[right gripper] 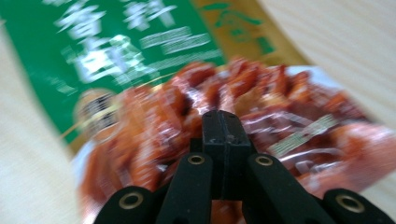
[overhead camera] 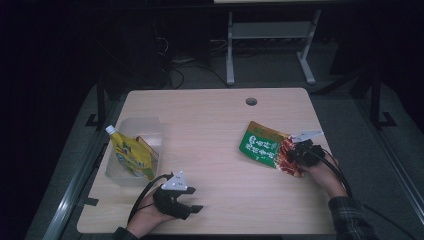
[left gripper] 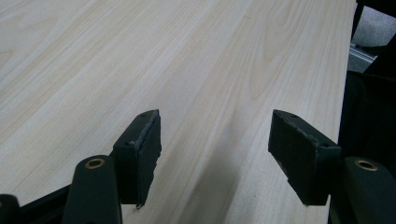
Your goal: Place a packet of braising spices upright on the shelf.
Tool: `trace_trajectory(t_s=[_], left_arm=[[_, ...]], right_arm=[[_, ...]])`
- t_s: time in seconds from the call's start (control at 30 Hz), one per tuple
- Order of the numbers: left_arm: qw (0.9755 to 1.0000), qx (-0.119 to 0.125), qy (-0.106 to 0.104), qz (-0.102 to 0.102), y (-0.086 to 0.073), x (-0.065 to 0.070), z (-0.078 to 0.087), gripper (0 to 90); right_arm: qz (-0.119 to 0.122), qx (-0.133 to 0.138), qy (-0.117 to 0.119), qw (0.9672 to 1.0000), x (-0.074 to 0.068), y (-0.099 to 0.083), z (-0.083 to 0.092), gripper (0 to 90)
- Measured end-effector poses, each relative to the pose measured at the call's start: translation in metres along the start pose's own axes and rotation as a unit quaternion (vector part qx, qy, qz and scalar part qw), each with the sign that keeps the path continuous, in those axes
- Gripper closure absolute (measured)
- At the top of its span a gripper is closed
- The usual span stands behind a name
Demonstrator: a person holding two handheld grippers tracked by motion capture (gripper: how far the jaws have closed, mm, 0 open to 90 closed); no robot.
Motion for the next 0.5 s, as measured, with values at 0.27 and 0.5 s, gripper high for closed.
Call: trace_trajectory(t_s=[0.27,0.5], left_arm=[[1.0000,-0.001,-0.005,-0.002,0.002,0.001,-0.003,33.9],[1.0000,-0.003,-0.005,-0.006,0.003,-0.001,-0.003,33.9]], right_arm=[[0.015,0.006,0.052,0.9985,-0.028,0.000,0.005,90.0],[0.064,0.003,0.084,0.9944,-0.064,0.015,0.002,90.0]])
Point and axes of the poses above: each handheld gripper's, and its own axes: z roughly backward along the jaws, y roughly out of its top, x roughly to its right, the point moved 1 cm from there along -z, roughly forward along the jaws, and after that the axes turned 3 degrees about -y, right-handed, at the moved point
